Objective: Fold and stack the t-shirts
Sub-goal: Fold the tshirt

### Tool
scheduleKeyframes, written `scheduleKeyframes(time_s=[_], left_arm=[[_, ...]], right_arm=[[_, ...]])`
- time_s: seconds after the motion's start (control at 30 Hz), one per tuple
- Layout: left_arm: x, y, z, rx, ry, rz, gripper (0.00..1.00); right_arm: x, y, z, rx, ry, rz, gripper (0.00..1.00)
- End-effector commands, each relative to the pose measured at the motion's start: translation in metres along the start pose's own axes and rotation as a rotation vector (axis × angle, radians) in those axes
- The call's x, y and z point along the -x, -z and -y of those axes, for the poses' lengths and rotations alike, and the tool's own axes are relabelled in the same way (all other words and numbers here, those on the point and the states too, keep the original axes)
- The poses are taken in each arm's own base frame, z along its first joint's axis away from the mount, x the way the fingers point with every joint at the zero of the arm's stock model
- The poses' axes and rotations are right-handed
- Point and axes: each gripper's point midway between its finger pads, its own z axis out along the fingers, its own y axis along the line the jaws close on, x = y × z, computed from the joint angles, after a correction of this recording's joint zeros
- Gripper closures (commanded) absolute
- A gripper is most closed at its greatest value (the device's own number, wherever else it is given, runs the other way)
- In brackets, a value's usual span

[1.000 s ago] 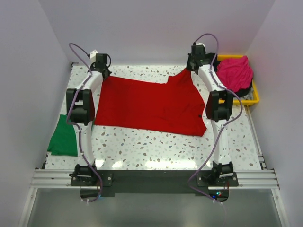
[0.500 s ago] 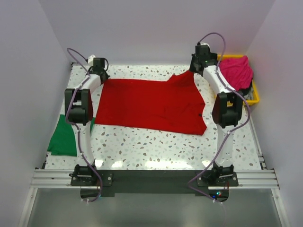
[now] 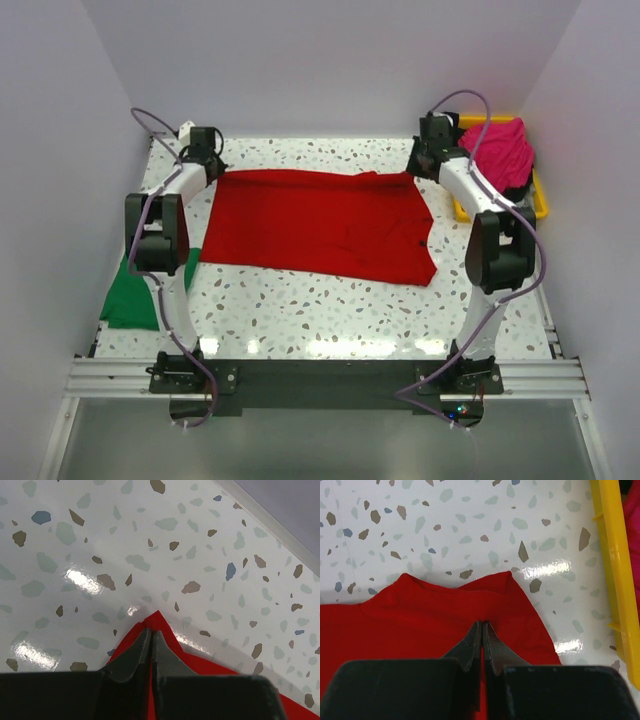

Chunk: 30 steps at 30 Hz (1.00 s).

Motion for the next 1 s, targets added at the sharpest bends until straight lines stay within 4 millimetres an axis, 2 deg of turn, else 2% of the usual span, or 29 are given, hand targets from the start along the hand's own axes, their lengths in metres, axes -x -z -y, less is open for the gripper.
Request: scheduleKeyframes(time_s=[0.0,0.13,0.17,0.23,0.27,0.33,0.37,0.43,0.57,0.97], left_arm=[[0.030,0.020,0.007,-0.044,0.053,0.071,1.00],[0.025,0.027,0.000,-0.033,0.059,0.062,1.00],[0.027,0.031,0.000,-0.036,0.063,0.067,1.00],[0.023,0.034,-0.003,-0.031,0.061,0.060,1.00],[0.021,0.038,-0.006,-0.027,0.062,0.056,1.00],[0.020,0.041,-0.008,-0.027,0.065,0.056,1.00],[0.018,0.044,-0.010,-0.024,0.066,0.054,1.00],[0.014,0.047,-0.014,-0.015,0.063,0.048,1.00],[0.011,0.055,-0.020,-0.005,0.071,0.044,1.00],[0.000,0.063,-0.030,0.017,0.079,0.020,1.00]], right_arm=[[0.023,0.029,-0.004,0.043,-0.063,0.095,1.00],[0.009,0.039,0.000,0.053,-0.077,0.081,1.00],[0.000,0.039,0.003,0.048,-0.074,0.064,1.00],[-0.003,0.048,0.004,0.052,-0.080,0.066,1.00],[-0.014,0.047,0.009,0.044,-0.077,0.046,1.00],[-0.014,0.058,0.011,0.044,-0.082,0.062,1.00],[-0.023,0.059,0.015,0.038,-0.083,0.050,1.00],[-0.025,0.066,0.014,0.057,-0.089,0.056,1.00],[-0.043,0.071,0.014,0.084,-0.098,0.021,1.00],[-0.065,0.086,0.017,0.108,-0.110,0.000,1.00]])
